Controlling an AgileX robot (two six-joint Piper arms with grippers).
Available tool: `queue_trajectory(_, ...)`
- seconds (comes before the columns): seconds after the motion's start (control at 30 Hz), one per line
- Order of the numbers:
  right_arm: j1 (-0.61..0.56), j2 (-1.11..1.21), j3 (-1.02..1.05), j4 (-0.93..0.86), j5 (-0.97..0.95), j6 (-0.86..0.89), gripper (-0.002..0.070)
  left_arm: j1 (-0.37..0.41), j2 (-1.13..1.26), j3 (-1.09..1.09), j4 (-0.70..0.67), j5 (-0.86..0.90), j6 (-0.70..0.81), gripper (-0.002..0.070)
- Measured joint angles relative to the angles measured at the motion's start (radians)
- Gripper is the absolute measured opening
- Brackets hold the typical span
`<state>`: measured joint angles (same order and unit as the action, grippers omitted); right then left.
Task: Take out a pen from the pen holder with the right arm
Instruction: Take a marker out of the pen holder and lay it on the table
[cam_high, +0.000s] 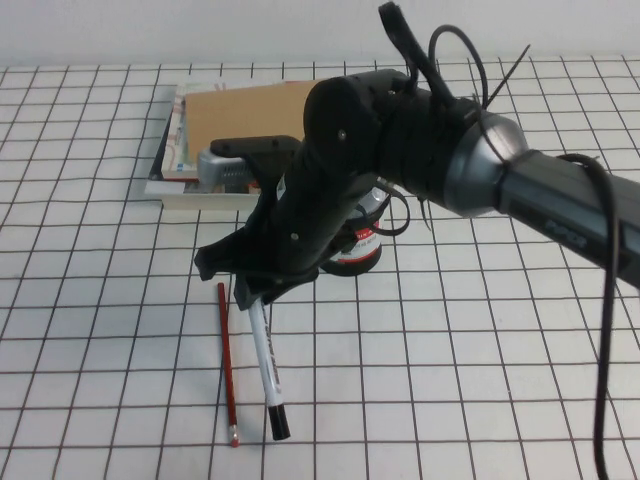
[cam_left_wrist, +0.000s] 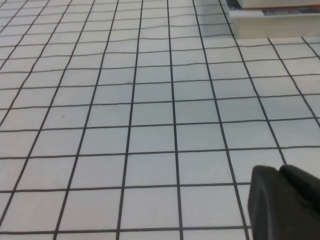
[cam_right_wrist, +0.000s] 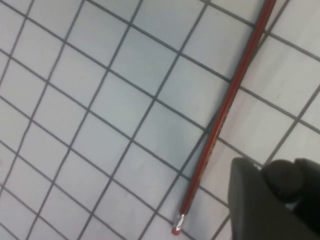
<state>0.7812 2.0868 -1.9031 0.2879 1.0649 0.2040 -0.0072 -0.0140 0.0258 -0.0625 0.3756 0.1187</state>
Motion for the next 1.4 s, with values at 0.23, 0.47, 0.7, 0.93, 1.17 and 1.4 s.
queue_trajectory(0.23, -0.022, 0.171, -0.207, 0.018, 0.125, 0.000, 0.0133, 0.000, 0.000, 0.000, 0.000, 0.000, 0.000, -0.0004)
queue_trajectory(0.47, -0.022, 0.281, -0.369, 0.031, 0.166, -0.002, 0.0133, 0.000, 0.000, 0.000, 0.000, 0.000, 0.000, -0.0004)
queue_trajectory(0.7, -0.035, 0.335, -0.400, 0.038, 0.162, -0.002, 0.0133, 0.000, 0.000, 0.000, 0.000, 0.000, 0.000, -0.0004)
queue_trajectory(0.93, -0.035, 0.371, -0.404, 0.039, 0.136, -0.002, 0.0137, 0.000, 0.000, 0.000, 0.000, 0.000, 0.000, -0.0004)
queue_trajectory(1.17, -0.035, 0.371, -0.406, 0.039, 0.126, -0.002, 0.0256, 0.000, 0.000, 0.000, 0.000, 0.000, 0.000, -0.0004)
queue_trajectory(1.4, -0.035, 0.357, -0.406, 0.023, 0.126, -0.002, 0.0281, 0.000, 0.000, 0.000, 0.000, 0.000, 0.000, -0.0004)
